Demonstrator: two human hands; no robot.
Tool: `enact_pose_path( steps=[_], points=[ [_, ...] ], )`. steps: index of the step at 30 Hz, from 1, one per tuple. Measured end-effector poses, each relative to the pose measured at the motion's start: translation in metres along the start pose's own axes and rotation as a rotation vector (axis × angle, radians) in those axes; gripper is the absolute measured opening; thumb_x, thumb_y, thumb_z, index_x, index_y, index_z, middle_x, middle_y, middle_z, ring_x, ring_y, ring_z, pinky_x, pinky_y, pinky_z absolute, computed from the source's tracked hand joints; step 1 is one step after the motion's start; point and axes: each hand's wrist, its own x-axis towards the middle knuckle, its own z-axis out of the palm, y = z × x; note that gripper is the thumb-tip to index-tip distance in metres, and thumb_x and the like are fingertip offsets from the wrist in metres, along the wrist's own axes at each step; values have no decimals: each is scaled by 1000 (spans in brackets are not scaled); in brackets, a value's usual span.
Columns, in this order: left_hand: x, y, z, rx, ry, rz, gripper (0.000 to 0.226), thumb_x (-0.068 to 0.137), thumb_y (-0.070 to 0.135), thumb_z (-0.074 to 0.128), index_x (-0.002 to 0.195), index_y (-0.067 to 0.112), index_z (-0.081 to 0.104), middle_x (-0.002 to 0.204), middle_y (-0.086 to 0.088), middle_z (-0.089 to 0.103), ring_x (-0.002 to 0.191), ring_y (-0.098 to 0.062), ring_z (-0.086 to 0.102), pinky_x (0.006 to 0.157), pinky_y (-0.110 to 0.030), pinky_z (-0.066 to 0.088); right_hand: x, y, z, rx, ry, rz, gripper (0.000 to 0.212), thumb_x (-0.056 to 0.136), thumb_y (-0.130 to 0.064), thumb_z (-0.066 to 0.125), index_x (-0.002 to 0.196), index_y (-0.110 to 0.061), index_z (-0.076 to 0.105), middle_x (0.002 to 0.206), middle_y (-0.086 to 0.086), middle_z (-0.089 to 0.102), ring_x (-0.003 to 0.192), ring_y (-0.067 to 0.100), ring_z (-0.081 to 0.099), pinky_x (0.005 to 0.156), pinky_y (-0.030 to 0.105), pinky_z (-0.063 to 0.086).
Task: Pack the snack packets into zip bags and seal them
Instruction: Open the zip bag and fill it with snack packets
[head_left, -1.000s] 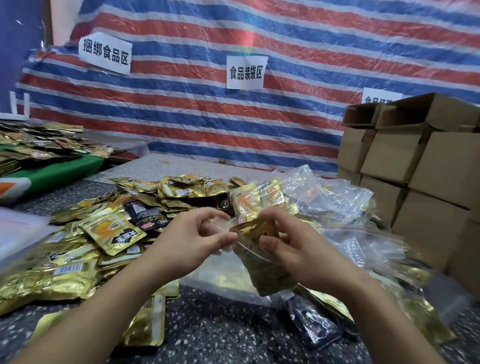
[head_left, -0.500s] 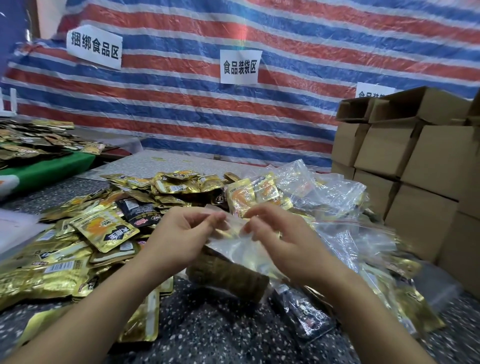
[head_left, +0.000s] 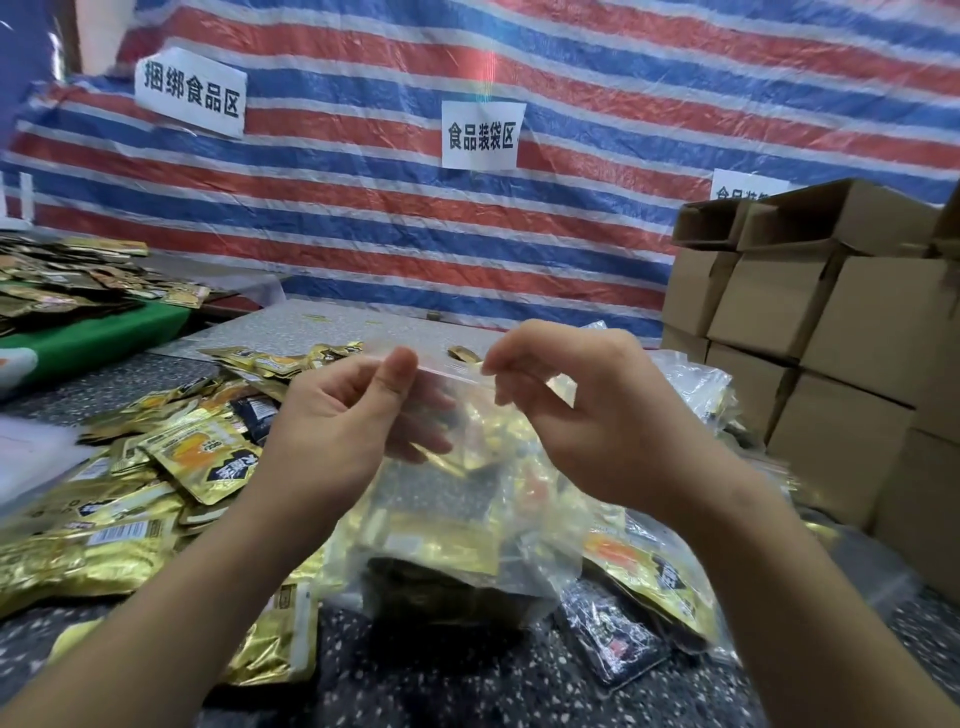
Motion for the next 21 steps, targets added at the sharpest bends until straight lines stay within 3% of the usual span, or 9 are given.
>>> enact_pose_path(
  steps=[3,7,9,12,15,17,19,21],
  points=[
    [2,-7,2,0,51,-52,33,86,39,54,78,12,72,75,-7,75,54,-21,70,48,-23,53,11,5,0,96,-76,204,10,97,-11,59,95,-16,68,77,-7,67,75,11,65,68,22,53],
    [4,-21,1,37,70,-179,34,77,41,59,76,10,73,72,-6,75,51,-16,68,46,-21,51,50,40,13,149,-45,534,29,105,-30,43,90,-16,63,76,2,71,73,21,69,68,33,51],
    [3,-29,1,74,34,-251,35,79,41,60,77,8,73,71,-5,75,50,-13,66,45,-21,51,76,64,27,91,-159,639,33,105,-30,43,94,-9,66,81,6,72,74,18,68,71,35,51],
    [3,-39,0,111,19,-338,28,91,31,63,76,9,73,69,-5,74,50,-12,65,46,-20,50,109,97,60,2,-364,708,32,103,-28,46,104,-3,66,96,11,72,88,22,71,79,37,56],
    [3,-46,-1,131,-2,-360,31,92,29,64,69,11,73,70,-8,74,52,-14,65,46,-20,49,133,121,92,-109,-454,728,29,100,-28,48,106,-2,62,101,10,68,91,24,68,80,39,57],
    [2,-48,-2,144,-11,-375,32,92,28,65,65,13,72,70,-8,74,54,-15,67,47,-19,48,146,132,108,-165,-454,738,23,100,-26,49,97,-5,58,94,10,62,81,26,62,70,37,55],
    [2,-50,-3,146,8,-385,32,92,27,66,64,12,71,67,-7,73,52,-14,67,45,-18,47,155,140,121,-216,-452,755,19,100,-24,48,92,-6,52,92,10,55,74,25,52,58,31,41],
    [2,-52,-3,169,29,-385,32,92,27,66,65,10,71,65,-6,72,50,-12,65,45,-16,46,162,149,134,-240,-468,771,27,101,-24,47,120,-5,52,116,14,56,90,26,51,68,32,40]
  ],
)
